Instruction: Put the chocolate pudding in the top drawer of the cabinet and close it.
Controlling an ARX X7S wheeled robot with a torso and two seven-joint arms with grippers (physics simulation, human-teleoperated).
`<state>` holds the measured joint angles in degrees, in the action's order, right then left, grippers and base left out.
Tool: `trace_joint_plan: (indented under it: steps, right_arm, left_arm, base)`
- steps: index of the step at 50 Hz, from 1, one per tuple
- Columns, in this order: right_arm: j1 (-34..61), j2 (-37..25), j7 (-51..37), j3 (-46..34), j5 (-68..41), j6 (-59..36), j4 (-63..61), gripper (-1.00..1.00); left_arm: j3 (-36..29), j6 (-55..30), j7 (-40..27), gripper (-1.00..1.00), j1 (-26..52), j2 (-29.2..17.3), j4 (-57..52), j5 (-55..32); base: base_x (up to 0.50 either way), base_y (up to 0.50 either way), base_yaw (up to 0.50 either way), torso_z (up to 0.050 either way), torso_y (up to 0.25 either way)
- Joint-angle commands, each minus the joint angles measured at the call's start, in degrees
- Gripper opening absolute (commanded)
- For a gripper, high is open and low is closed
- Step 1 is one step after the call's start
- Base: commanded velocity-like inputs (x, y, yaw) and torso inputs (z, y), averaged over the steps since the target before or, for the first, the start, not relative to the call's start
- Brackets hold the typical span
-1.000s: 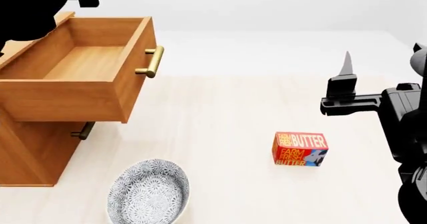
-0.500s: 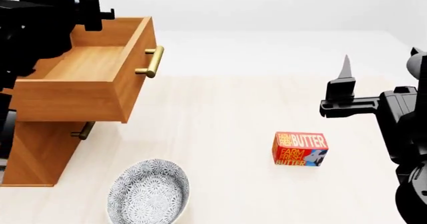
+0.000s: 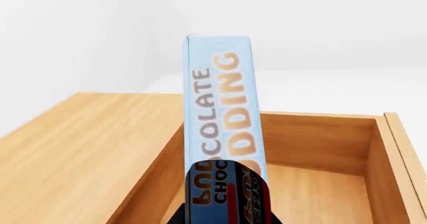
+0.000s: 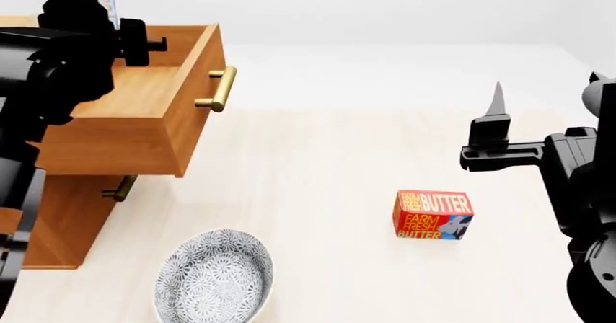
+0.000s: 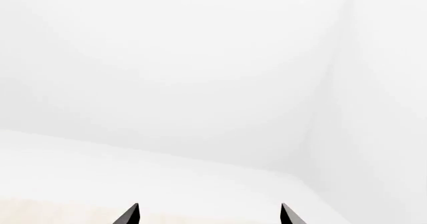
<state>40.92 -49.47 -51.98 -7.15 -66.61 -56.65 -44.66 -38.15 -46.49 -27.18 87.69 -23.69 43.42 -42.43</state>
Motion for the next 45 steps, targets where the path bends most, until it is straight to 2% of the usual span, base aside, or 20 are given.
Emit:
trace_joint_plan:
  steps: [1, 44, 45]
  right_arm:
    - [0.0, 0.1, 0.1, -0.4, 0.4, 0.2, 0.2, 1.0]
    - [0.7, 0.6, 0.4, -2.1, 1.3, 0.4, 1.1, 1.0]
    - [0.7, 0.7, 0.4, -2.1, 1.3, 0.5, 1.2, 1.0]
  left_arm:
    - [0.0, 1.4, 0.0, -1.0, -1.1, 0.1, 1.8, 0.5]
    - [-0.4, 3.7, 2.4, -1.0, -3.8, 1.2, 5.7, 1.0]
    - [-0.5, 3.7, 2.5, 1.0, -3.6, 1.2, 5.9, 1.0]
  base:
    - [0.0, 0.0, 0.0, 0.0, 0.0]
    - [0.0, 0.0, 0.0, 0.0, 0.0]
    - [0.0, 0.0, 0.0, 0.0, 0.0]
